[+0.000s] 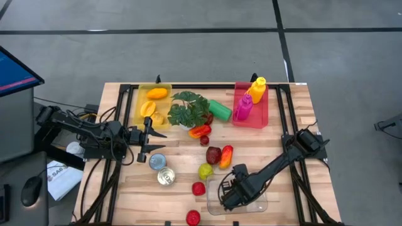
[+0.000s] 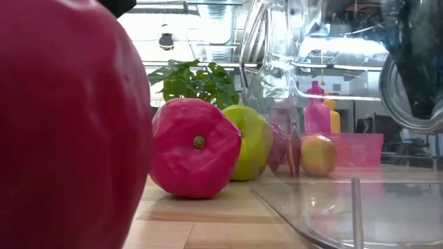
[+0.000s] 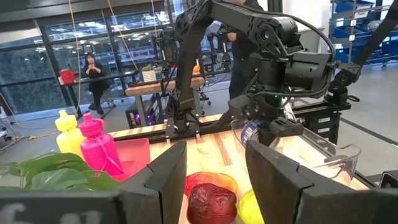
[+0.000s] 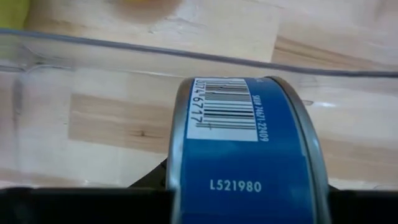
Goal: Pick & Place Food Item
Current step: Put the blue tuna can into the transparent bin
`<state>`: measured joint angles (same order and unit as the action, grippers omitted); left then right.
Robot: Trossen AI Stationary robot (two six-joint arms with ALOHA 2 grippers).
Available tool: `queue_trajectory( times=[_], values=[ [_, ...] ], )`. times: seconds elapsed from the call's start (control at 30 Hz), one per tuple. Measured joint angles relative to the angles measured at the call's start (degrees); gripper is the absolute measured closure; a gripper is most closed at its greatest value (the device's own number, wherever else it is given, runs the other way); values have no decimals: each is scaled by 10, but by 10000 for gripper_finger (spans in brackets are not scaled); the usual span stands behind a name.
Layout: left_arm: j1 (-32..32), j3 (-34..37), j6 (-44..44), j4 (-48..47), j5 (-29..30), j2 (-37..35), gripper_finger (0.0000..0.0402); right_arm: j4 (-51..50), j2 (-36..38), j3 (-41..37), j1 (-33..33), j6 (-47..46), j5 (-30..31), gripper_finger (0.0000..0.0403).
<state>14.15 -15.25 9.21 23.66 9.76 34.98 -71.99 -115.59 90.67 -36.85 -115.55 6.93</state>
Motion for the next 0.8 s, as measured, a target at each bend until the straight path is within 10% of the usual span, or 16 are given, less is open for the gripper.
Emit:
queue_trajectory(
  times=[0.8],
  values=[
    [0, 0, 0, 0, 0, 0, 248, -39, -67, 0, 3, 5, -79, 276]
  ],
)
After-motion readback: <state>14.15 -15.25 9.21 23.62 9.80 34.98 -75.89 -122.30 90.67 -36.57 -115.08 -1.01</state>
